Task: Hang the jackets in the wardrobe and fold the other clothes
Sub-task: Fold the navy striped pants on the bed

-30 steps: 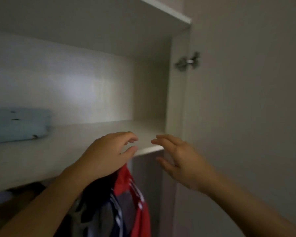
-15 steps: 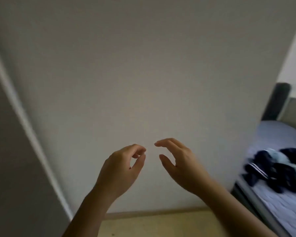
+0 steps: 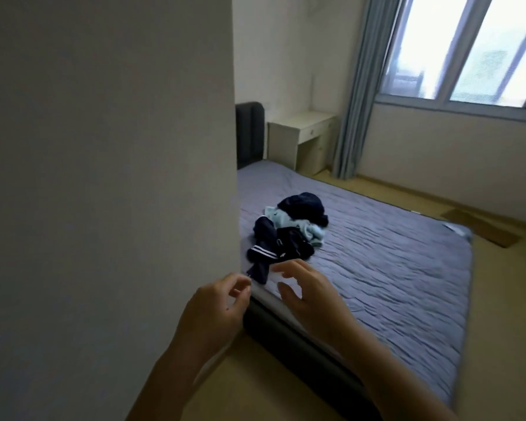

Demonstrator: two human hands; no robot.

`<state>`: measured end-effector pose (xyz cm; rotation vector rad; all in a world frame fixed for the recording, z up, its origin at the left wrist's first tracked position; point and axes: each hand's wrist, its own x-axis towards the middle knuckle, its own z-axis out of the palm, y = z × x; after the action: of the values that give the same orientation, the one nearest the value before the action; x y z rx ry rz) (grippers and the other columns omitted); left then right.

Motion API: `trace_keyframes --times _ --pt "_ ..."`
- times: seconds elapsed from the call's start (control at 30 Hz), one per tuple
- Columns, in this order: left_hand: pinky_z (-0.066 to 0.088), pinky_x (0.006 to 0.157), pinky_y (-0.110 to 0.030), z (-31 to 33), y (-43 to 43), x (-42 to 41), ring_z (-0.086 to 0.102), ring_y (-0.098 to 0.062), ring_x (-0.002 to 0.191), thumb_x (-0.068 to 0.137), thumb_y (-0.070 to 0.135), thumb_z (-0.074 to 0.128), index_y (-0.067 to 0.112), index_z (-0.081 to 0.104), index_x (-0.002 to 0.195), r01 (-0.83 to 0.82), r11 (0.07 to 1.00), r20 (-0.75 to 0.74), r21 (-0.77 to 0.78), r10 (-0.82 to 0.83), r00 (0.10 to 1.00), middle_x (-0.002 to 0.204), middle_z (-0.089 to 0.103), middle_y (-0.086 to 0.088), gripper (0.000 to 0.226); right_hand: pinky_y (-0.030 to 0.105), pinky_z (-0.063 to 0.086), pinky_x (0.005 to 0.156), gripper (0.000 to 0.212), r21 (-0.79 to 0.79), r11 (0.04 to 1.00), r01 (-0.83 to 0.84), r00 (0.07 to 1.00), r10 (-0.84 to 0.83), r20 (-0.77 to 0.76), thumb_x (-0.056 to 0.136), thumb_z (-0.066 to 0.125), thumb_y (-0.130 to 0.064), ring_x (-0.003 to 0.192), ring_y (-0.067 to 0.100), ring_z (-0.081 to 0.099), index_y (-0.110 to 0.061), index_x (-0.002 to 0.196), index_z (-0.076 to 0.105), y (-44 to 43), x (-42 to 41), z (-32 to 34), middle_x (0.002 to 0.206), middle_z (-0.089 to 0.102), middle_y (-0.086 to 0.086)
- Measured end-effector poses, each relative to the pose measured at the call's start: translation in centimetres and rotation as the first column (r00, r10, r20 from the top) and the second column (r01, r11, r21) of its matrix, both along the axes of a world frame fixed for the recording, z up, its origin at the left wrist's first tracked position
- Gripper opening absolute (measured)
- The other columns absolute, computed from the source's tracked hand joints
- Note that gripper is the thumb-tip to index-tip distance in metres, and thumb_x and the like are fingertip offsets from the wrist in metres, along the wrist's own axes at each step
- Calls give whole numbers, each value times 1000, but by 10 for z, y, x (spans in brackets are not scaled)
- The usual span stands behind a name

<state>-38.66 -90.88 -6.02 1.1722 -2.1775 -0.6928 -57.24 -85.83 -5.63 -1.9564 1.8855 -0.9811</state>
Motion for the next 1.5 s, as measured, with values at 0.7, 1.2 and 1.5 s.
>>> trace_keyframes --times 0.7,1.2,1.5 --pt "50 74 -24 -160 -330 -334 61 -6 81 91 24 56 25 65 92 -3 898 193 440 -92 977 87 67 8 9 29 51 82 26 512 840 179 941 -299 162 95 45 -23 97 9 58 -25 116 60 -314 -345 -175 113 60 -6" --pt "49 77 -28 -499 -608 -493 59 -21 88 85 17 52 17 63 91 -300 712 418 634 10 908 99 67 -3 12 28 46 88 32 773 578 263 850 -517 97 91 43 -16 108 20 58 -19 117 60 -556 -435 -508 118 63 2" --pt "43 86 -39 -601 -689 -537 53 -35 115 87 33 63 12 30 140 -431 710 332 557 285 899 134 50 -15 66 23 42 85 32 799 552 238 820 -555 139 91 46 -17 110 18 56 -17 122 57 -609 -429 -618 121 63 0"
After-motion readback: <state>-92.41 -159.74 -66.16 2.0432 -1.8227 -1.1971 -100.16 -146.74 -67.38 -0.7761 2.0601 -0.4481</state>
